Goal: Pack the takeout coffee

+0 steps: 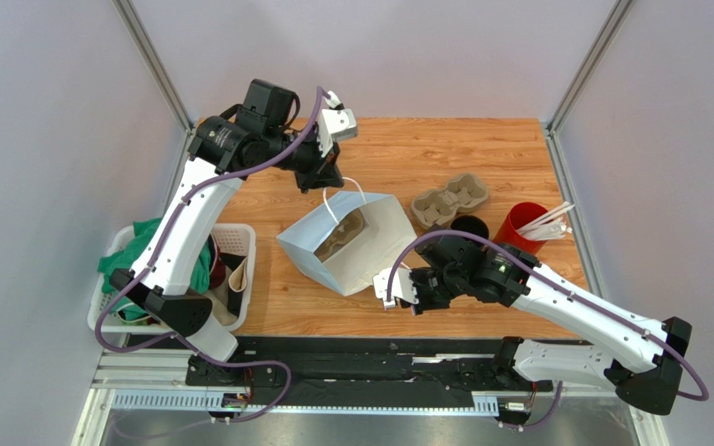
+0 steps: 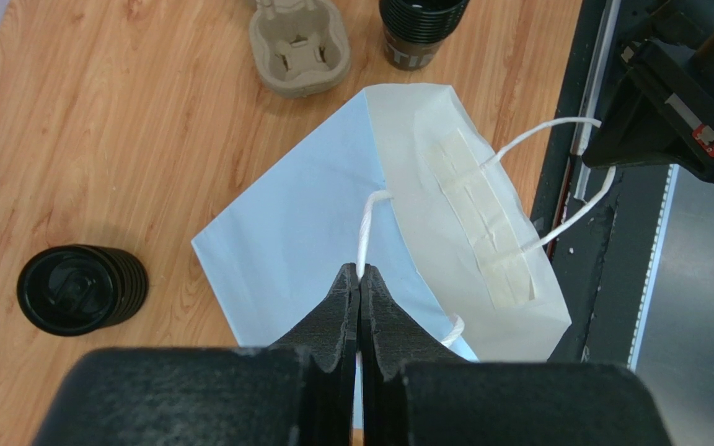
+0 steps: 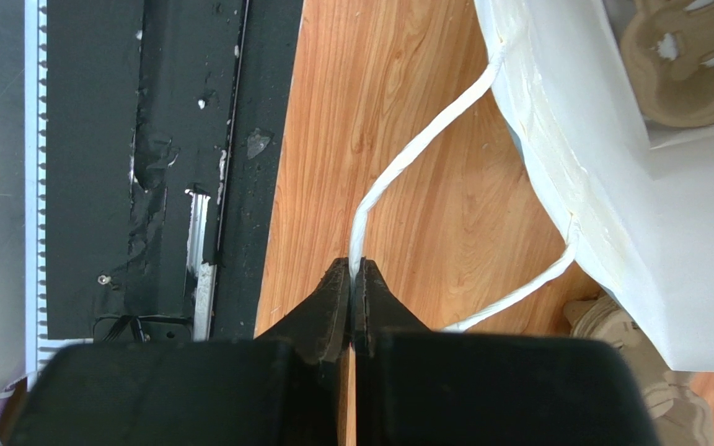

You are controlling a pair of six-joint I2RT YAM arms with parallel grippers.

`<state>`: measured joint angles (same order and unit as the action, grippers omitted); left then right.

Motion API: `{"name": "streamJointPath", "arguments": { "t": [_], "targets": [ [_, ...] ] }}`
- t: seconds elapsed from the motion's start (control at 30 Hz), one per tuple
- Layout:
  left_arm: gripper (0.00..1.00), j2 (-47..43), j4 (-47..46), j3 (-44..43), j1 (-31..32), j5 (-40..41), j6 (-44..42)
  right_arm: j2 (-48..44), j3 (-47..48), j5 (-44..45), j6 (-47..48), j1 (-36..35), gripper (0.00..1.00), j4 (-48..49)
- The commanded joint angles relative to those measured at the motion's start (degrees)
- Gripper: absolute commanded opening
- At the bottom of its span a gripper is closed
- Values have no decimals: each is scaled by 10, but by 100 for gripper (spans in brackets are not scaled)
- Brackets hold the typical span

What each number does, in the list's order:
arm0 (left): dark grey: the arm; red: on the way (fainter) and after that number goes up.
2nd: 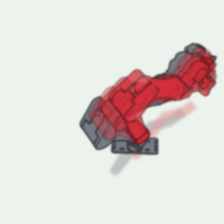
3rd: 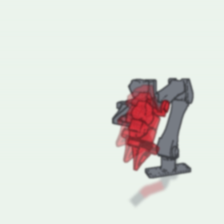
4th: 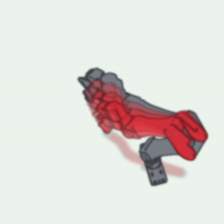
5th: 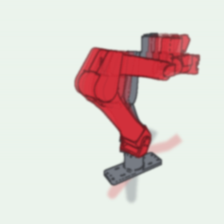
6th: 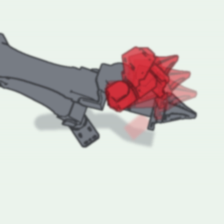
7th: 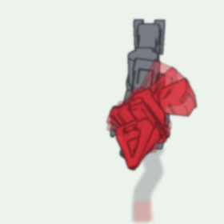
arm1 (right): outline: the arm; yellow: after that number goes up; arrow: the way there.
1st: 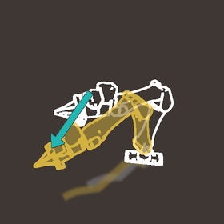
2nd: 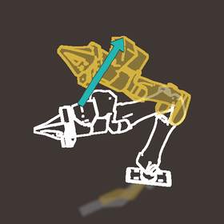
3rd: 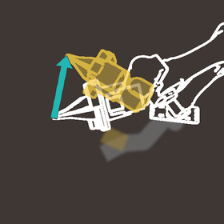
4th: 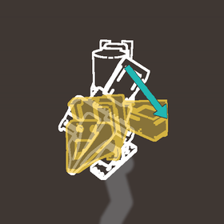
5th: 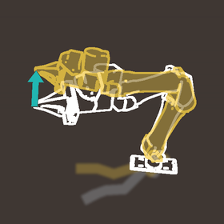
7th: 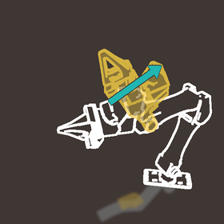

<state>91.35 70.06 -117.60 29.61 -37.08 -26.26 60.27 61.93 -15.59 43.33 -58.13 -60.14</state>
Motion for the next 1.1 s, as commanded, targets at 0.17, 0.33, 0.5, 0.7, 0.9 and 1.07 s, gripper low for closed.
{"name": "streamJointPath", "arguments": {
  "t": [0.17,0.33,0.5,0.7,0.9,1.07],
  "targets": [
    [0,-17,-42,13,2,54,16,0,6,61,-29,-7,0,69],
    [0,-19,-68,-3,1,92,38,12,55,116,-37,-6,6,87],
    [0,-18,-84,-16,-3,132,46,34,114,155,-45,-7,31,100],
    [0,-21,-84,-23,-22,131,55,54,184,210,-48,-6,70,104],
    [0,-32,-91,-11,-42,147,61,68,205,241,-53,-1,83,122],
    [0,-42,-114,17,-78,162,74,71,224,264,-62,13,86,139]
  ]
}}
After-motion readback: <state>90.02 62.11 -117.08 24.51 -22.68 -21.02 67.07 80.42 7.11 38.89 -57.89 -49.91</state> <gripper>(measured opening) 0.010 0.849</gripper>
